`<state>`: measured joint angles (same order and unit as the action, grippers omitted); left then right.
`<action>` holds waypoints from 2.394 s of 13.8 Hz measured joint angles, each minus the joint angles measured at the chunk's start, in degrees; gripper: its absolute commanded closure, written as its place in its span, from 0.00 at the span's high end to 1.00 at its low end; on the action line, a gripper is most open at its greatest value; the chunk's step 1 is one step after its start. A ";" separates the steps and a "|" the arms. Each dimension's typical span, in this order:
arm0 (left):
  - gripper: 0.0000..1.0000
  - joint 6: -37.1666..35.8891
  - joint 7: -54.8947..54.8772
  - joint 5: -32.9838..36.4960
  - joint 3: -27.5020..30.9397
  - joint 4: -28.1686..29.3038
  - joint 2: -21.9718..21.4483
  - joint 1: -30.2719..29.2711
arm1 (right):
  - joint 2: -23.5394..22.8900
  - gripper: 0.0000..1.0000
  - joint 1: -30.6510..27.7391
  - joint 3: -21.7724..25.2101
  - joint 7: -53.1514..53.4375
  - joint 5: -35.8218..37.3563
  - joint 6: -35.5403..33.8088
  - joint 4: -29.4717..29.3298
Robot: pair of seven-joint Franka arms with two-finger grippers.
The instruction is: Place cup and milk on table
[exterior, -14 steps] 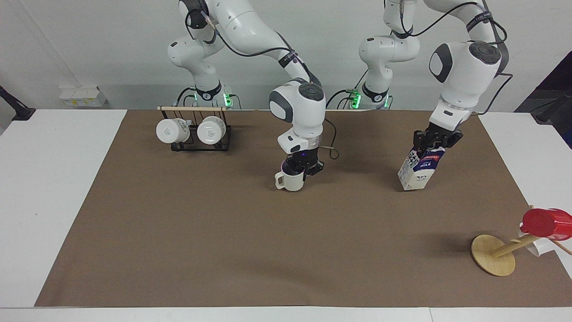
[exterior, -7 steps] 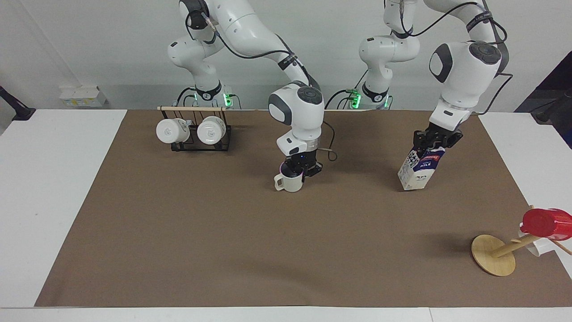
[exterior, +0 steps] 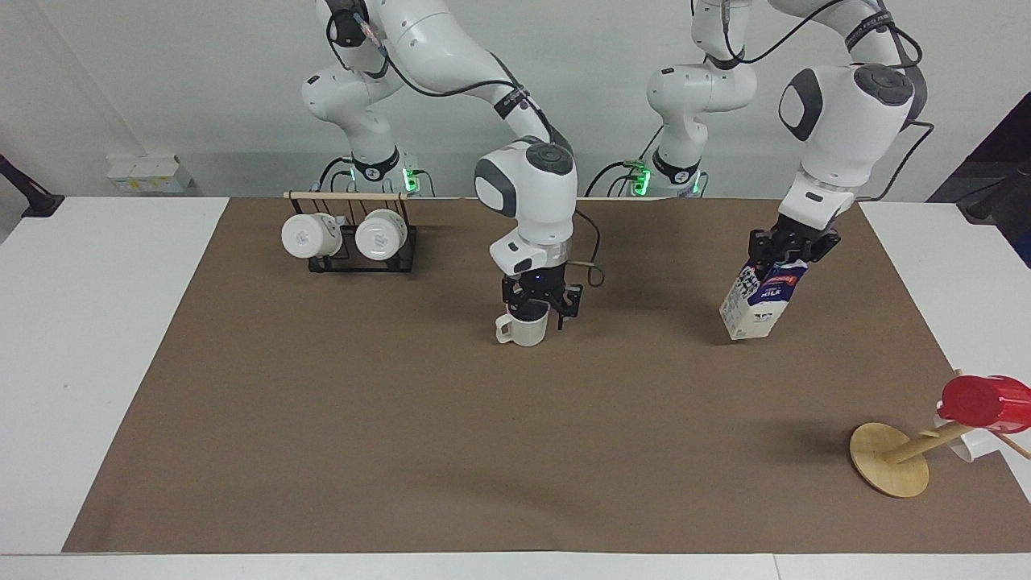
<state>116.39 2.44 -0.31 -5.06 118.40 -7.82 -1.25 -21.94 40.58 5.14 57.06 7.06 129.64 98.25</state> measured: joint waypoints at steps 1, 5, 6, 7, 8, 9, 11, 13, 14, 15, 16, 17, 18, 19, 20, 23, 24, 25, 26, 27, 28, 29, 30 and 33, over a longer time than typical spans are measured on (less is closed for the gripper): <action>0.47 -0.77 0.19 -0.01 -0.36 -0.69 0.17 0.03 | 1.75 1.00 -1.00 0.00 -2.14 -0.14 -1.99 -0.09; 0.46 -3.91 6.29 -0.24 -2.27 -2.33 0.37 4.08 | 9.75 1.00 -5.56 -0.01 -12.07 -3.00 -11.44 -0.17; 0.46 -4.47 9.21 -0.32 -2.41 -2.52 0.36 6.58 | 11.31 1.00 -6.74 -0.02 -14.68 -3.32 -13.67 -0.15; 0.46 -4.69 12.94 -0.40 -2.54 -2.66 0.34 9.53 | 12.56 1.00 -7.88 -0.02 -16.97 -3.48 -15.79 -0.13; 0.46 -4.68 16.87 -0.43 -2.70 -2.75 0.32 12.55 | 13.51 1.00 -8.94 0.00 -18.82 -3.53 -17.64 -0.11; 0.46 -4.54 20.85 -0.43 -2.89 -2.90 0.32 15.62 | 14.32 1.00 -10.05 -0.01 -20.70 -3.54 -19.24 -0.08; 0.46 -3.43 25.45 -0.44 -3.13 -3.00 0.36 20.60 | 15.63 1.00 -12.70 -0.02 -25.32 -3.55 -21.80 -0.04; 0.46 -0.53 28.45 -0.44 -3.19 -2.80 0.93 24.53 | 17.17 1.00 -16.33 0.01 -30.39 -3.56 -23.75 -0.02; 0.46 1.19 29.80 -0.44 -3.21 -2.70 1.50 25.79 | 17.96 1.00 -18.07 0.03 -32.48 -3.56 -24.24 -0.01; 0.46 2.43 30.66 -0.44 -3.20 -2.65 2.14 26.68 | 18.77 1.00 -19.75 0.05 -34.45 -3.57 -24.88 -0.02; 0.46 3.37 31.10 -0.44 -3.16 -2.62 2.71 27.13 | 19.57 1.00 -21.35 0.08 -36.40 -3.57 -25.89 -0.02; 0.46 4.16 31.20 -0.44 -3.14 -2.59 3.15 27.21 | 20.43 1.00 -22.95 0.11 -38.29 -3.57 -26.75 -0.02; 0.46 4.85 31.20 -0.44 -3.02 -2.51 3.47 27.21 | 21.24 1.00 -24.45 0.15 -39.86 -3.58 -27.48 -0.02; 0.46 5.56 31.20 -0.44 -2.88 -2.34 3.74 27.21 | 22.03 1.00 -25.89 0.16 -40.91 -3.59 -28.37 -0.02; 0.46 6.04 31.20 -0.44 -2.84 -2.09 3.95 27.21 | 22.66 1.00 -27.04 0.19 -41.78 -3.59 -28.88 -0.02; 0.47 7.75 31.20 -0.44 -2.84 -1.31 4.56 27.21 | 23.61 1.00 -30.33 0.21 -46.52 -3.96 -32.00 0.00; 0.47 7.99 31.20 -0.44 -2.84 -1.15 4.89 27.21 | 23.69 1.00 -31.52 0.28 -47.35 -4.75 -33.20 0.01; 0.47 8.28 31.20 -0.44 -2.84 -1.03 5.33 27.21 | 23.74 1.00 -32.82 0.32 -48.11 -5.34 -34.22 0.03; 0.47 8.71 31.20 -0.44 -2.84 -0.98 5.93 27.21 | 23.77 1.00 -34.28 0.36 -49.38 -5.78 -35.23 0.03; 0.47 9.02 31.20 -0.44 -2.82 -0.97 6.48 27.21 | 23.80 1.00 -35.47 0.42 -50.34 -5.90 -35.70 0.04; 0.47 9.49 31.20 -0.44 -2.80 -0.97 7.05 27.21 | 23.84 1.00 -36.59 0.45 -51.07 -5.94 -35.87 0.04; 0.48 10.15 31.20 -0.44 -2.76 -0.97 7.58 27.21 | 23.94 1.00 -37.64 0.48 -51.85 -5.97 -35.88 0.04; 0.48 10.54 31.20 -0.44 -2.72 -0.96 7.94 27.21 | 24.16 1.00 -38.50 0.52 -52.44 -6.26 -35.88 0.04; 0.66 11.51 31.20 -0.07 -2.60 -0.75 8.59 27.21 | 25.39 1.00 -40.06 0.62 -52.98 -8.69 -36.20 -1.33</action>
<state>127.90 33.64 -0.38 -7.66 117.65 0.77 25.96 3.45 0.52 5.76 4.08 -1.64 93.43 96.91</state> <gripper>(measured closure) 0.511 0.000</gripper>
